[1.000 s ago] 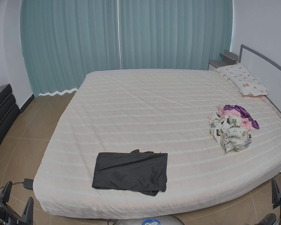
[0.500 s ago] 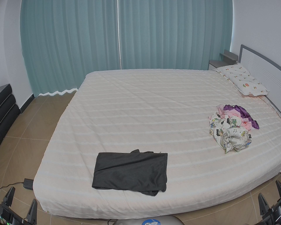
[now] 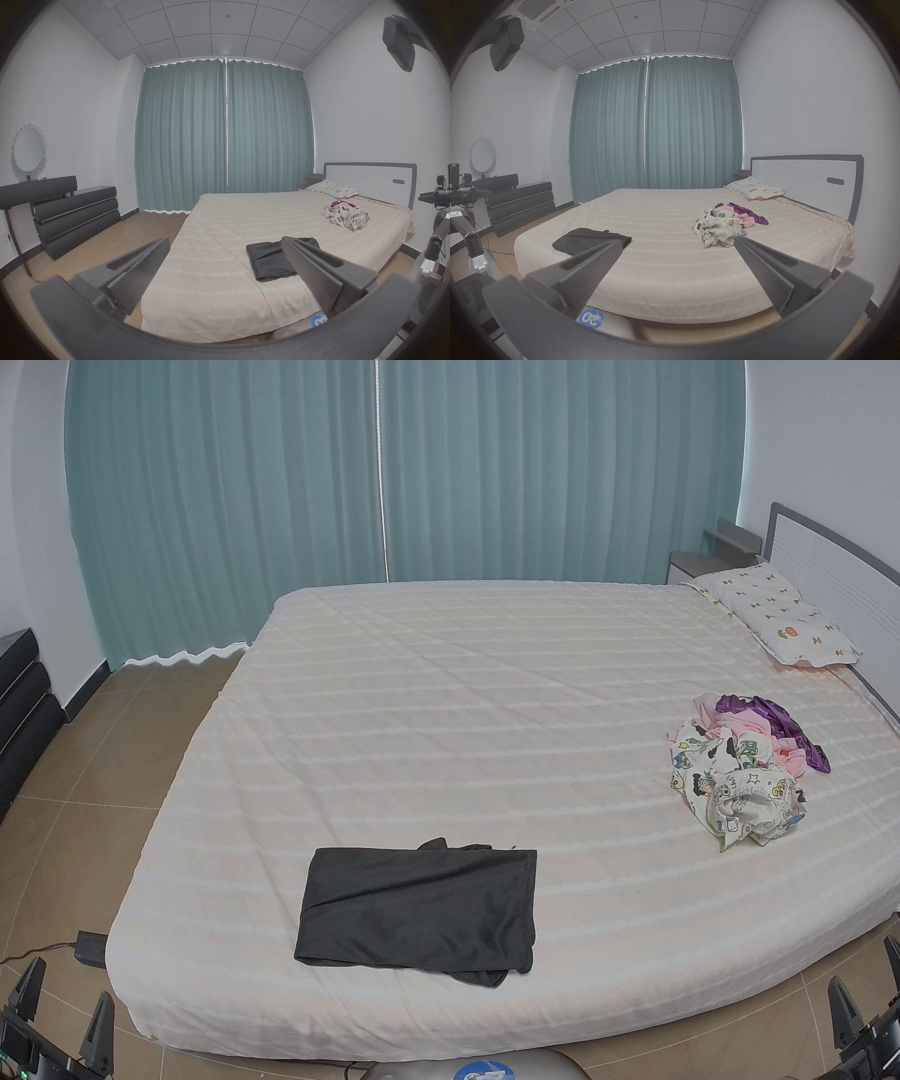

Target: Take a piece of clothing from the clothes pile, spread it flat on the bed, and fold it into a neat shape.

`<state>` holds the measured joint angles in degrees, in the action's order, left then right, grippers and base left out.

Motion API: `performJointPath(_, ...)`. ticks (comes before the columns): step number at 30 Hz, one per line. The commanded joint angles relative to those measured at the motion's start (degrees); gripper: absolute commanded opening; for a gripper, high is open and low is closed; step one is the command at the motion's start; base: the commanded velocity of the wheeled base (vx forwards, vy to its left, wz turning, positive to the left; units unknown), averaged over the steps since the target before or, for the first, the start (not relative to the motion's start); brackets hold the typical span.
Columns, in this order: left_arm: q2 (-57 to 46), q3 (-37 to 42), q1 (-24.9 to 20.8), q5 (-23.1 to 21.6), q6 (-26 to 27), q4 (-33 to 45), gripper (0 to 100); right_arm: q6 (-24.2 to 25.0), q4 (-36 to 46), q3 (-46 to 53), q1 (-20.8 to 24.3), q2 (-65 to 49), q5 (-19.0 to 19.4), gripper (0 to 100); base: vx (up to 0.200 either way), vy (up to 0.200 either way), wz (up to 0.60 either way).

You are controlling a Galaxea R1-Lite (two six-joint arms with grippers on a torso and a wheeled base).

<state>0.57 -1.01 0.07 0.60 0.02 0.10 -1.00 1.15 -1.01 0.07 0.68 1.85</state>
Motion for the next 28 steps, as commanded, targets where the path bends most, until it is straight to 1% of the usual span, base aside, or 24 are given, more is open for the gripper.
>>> performJointPath(1, -0.4, 0.84, -0.07, -0.95, 0.15, -0.01, 100, -0.14, 0.0, 0.66, 0.01, -0.59, -0.01, 100, 0.0, 0.0, 0.0)
performJointPath(5, -0.4, 0.84, -0.07, -3.06, 1.21, 0.17, 100, -0.14, 0.0, 0.75, 0.01, -0.59, -0.01, 100, 0.0, 0.0, 0.0)
performJointPath(10, -0.4, 0.84, -0.07, -3.15, 1.21, 0.17, 100, -0.06, 0.0, 0.75, 0.01, -0.59, -0.01, 100, 0.0, 0.0, 0.0)
performJointPath(13, 2.15, 0.84, -0.69, -3.15, 0.68, 0.17, 100, -0.14, 0.0, 0.66, 0.01, -0.59, -0.01, 100, 0.0, 0.0, 0.0)
performJointPath(17, -0.57, 0.84, -0.16, -2.97, 0.94, 0.17, 100, -0.06, 0.08, 0.66, 0.01, -0.59, -0.01, 100, 0.0, 0.0, 0.0)
performJointPath(28, -0.49, 0.84, -0.16, -2.62, 0.68, 0.17, 100, 0.47, 0.0, 0.75, 0.01, -0.59, -0.01, 100, 0.0, 0.0, 0.0)
